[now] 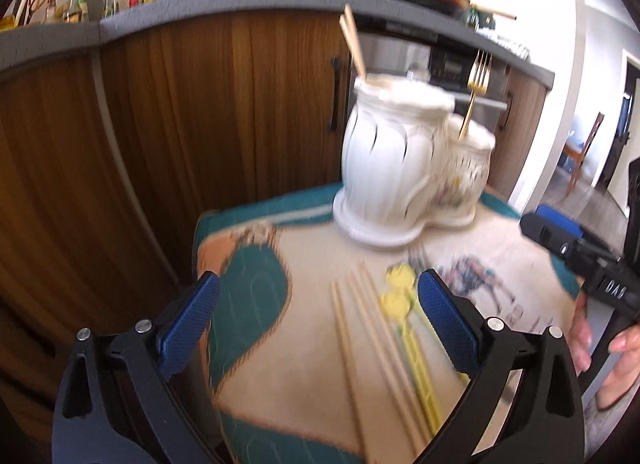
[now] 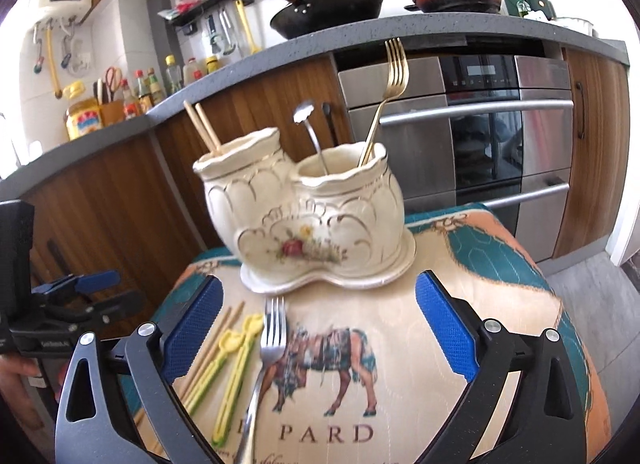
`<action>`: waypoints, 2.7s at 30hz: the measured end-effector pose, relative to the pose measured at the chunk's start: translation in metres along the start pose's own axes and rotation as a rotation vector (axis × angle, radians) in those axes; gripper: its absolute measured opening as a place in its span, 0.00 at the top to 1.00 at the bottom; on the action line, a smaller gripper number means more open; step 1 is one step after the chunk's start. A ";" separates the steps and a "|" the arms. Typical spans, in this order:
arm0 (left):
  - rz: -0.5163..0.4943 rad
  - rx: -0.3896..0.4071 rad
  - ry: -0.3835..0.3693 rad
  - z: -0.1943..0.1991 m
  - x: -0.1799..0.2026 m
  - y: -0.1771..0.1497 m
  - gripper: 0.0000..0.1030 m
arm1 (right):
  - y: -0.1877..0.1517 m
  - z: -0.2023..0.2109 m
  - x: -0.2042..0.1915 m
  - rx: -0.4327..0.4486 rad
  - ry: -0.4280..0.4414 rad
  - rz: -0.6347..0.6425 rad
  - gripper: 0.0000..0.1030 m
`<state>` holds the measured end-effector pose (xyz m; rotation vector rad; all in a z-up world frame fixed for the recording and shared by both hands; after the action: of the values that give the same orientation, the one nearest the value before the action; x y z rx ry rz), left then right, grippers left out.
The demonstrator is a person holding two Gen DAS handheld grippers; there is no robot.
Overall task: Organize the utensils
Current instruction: 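Withdraw both tools from the holder back over the placemat, then lower the left tool onto a wooden chopstick and close on it, then grasp the silver fork by its handle with the right tool while the left tool holds the chopstick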
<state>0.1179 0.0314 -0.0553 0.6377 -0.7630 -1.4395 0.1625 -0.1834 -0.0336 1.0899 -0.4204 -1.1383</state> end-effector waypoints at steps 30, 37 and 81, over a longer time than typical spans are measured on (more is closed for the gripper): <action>-0.103 -0.302 -0.027 -0.013 0.013 -0.080 0.40 | -0.037 -0.021 0.000 -0.185 -0.049 0.093 0.06; -0.142 -0.342 -0.053 -0.015 0.023 -0.086 0.73 | -0.037 -0.022 -0.001 -0.191 -0.046 0.095 0.06; -0.151 -0.277 -0.087 -0.026 0.017 -0.077 0.95 | -0.075 -0.011 -0.020 -0.434 -0.008 0.218 0.94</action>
<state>0.0897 0.0088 -0.1305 0.4282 -0.5772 -1.6845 0.1245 -0.1615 -0.0985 0.6436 -0.2719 -0.9813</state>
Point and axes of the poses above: each gripper's, at about its wrist camera, not at the fingertips, and z roughly against the way its jaws point, x to its right, y to its top, the point moved 8 cm from there along -z, roughly the way its jaws point, and after that the axes turned 5 degrees about -y, right-handed, at the moved point
